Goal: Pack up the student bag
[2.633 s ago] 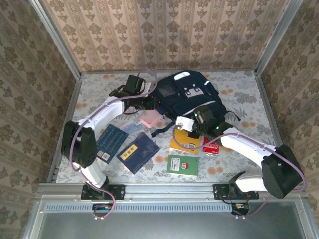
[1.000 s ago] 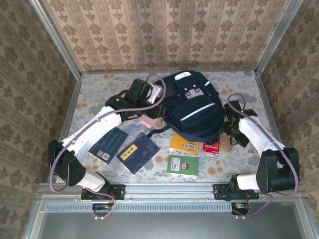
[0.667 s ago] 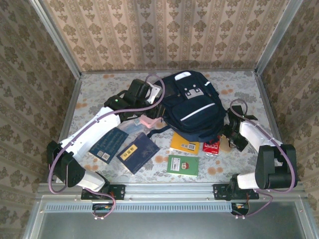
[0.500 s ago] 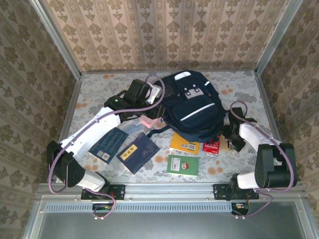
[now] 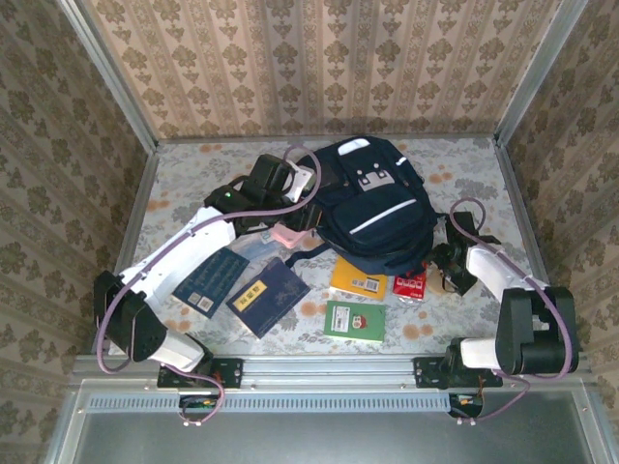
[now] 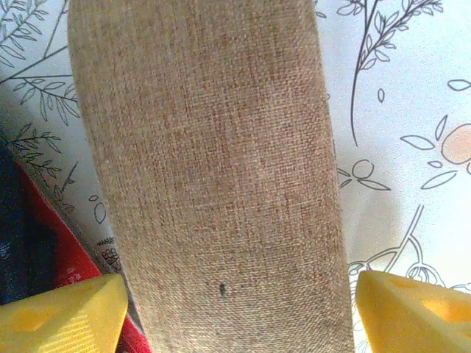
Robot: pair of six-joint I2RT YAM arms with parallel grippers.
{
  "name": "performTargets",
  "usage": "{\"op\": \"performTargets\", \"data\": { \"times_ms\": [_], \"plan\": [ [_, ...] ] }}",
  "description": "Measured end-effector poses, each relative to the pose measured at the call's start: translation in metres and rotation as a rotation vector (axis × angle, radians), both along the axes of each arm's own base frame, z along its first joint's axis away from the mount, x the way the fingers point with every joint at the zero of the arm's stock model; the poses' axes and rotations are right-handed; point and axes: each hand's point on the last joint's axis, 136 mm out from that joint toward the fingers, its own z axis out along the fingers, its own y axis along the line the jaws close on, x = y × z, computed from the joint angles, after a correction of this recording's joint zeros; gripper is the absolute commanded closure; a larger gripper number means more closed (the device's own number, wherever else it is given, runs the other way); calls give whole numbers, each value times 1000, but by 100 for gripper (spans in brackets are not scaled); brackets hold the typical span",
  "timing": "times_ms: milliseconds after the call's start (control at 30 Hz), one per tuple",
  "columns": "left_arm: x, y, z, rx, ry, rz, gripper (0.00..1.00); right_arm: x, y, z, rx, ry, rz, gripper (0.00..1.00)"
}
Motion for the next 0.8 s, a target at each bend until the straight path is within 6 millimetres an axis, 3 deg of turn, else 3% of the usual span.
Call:
{"op": "performTargets", "data": {
  "times_ms": [100,167,433,667,800],
  "plan": [
    [1,-3,-4,-10,18,-12,56,1,-1,-1,-3,-6,-5,44],
    [0,-6,-7,-17,31,-22,56,2,-2,1,-5,-23,-17,50],
    [4,-31,-23,-47,113,-49,52,2,-6,12,-37,-80,-32,52],
    [39,-116,7,-145,101,-157,51,7,-4,31,-63,-192,6,52],
    [59,-154,-10,-179,165,-219,51,11,2,31,-50,-211,43,53]
  ]
}}
